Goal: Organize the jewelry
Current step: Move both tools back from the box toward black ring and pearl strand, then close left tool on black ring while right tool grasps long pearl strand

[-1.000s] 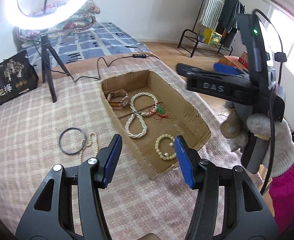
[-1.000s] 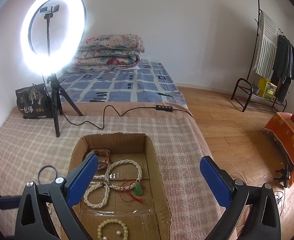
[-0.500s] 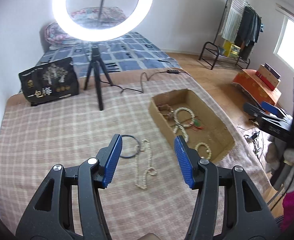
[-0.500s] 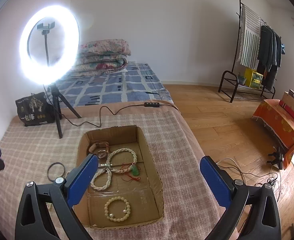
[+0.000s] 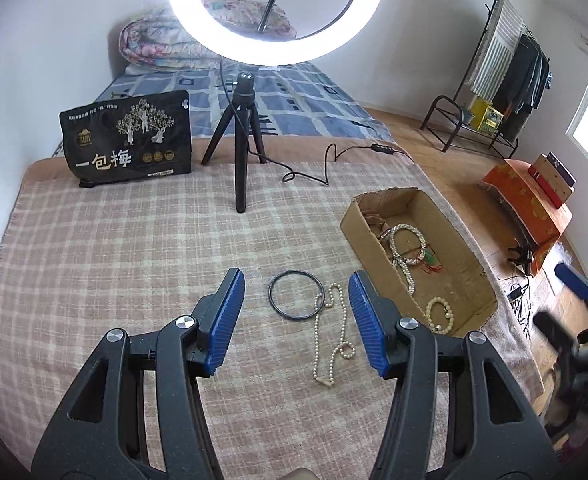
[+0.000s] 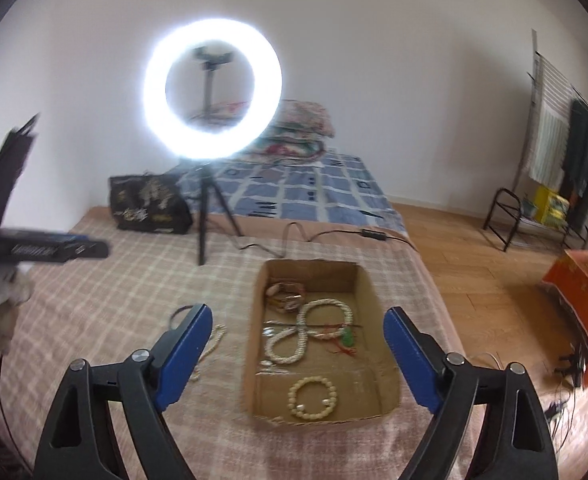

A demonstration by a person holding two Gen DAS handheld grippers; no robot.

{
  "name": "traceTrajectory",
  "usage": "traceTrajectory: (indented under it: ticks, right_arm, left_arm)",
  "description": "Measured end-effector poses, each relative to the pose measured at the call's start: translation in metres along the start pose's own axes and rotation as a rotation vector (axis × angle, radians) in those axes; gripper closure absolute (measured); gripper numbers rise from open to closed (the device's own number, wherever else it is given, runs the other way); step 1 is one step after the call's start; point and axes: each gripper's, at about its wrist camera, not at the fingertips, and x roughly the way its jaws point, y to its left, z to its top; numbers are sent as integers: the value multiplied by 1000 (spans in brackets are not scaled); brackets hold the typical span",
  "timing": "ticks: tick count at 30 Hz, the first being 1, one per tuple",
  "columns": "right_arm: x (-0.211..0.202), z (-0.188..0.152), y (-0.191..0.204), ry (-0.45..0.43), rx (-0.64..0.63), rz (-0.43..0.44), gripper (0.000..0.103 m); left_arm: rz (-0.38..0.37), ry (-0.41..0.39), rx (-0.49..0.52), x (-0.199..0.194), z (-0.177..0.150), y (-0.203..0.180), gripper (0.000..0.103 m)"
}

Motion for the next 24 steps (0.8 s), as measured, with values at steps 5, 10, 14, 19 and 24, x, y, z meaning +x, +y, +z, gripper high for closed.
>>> traceTrajectory:
  ticks: [5,10,14,19,24]
  right_arm:
    - [13,-18,46,40,-72,116,26]
    - [39,-39,72,125,-84,230,43]
    - [61,-52,83,186,-76,311,51]
    - [82,-62,102,234,-124,380,55]
    - [110,-69,112,296,-136,450,64]
  left_arm:
    - [-3,40,-25,19,2,14,47]
    - [-5,93,-38,45,1,23,48]
    - [-10,147,-34,67,1,24,63]
    - [-12,216,-17,98,-4,21,74]
    - [-11,266,-7,123,-10,22,76]
